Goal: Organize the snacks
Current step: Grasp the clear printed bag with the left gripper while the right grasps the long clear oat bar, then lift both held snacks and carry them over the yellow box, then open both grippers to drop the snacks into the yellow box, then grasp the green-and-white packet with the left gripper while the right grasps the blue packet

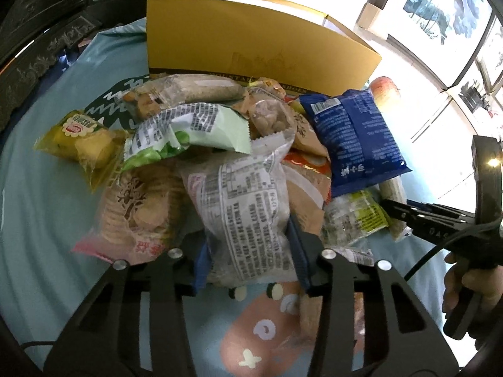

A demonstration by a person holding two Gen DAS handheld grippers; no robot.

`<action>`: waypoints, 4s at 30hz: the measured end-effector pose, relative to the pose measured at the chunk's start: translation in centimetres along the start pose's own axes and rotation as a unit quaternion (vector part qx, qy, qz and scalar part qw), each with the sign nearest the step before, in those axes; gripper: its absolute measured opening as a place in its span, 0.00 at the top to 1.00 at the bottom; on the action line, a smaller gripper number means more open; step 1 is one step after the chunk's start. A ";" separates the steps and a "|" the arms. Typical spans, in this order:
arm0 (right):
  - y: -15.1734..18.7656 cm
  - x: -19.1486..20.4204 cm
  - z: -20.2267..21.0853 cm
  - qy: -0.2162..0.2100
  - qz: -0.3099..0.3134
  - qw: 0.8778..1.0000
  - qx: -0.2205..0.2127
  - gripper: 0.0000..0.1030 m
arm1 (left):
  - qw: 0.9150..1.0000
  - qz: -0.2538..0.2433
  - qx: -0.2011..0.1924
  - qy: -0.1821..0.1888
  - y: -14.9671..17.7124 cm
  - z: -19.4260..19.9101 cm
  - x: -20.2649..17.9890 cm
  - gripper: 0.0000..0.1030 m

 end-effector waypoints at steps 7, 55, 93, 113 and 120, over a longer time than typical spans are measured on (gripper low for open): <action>0.4 0.4 0.9 -0.011 0.000 1.000 -0.004 0.72 | 1.000 0.015 0.002 0.013 0.6 1.0 0.3 0.60; -7.2 4.0 18.6 -0.159 0.014 0.971 -0.176 0.74 | 0.995 -0.027 -0.095 -0.024 -7.5 11.8 -2.0 0.55; -20.0 6.4 12.5 -0.051 0.056 0.975 -0.207 0.50 | 0.986 0.010 -0.132 -0.101 -22.6 6.2 1.9 0.11; -3.0 8.0 6.4 -0.017 0.105 0.989 -0.099 0.42 | 0.994 0.041 -0.026 -0.102 -3.4 3.8 4.4 0.10; -5.3 9.2 4.3 0.012 0.101 0.990 -0.097 0.41 | 0.992 0.079 -0.014 -0.098 -5.9 1.2 5.3 0.08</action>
Point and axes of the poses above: each gripper's, at about its wrist camera, not at the fingertips, and z roughly against the way its jaws point, x to its left, y to its underside, the point moved 4 cm from there along -z, roughly the way its jaws point, and after that the axes turned 5 degrees about -z, right-handed, at the moved point
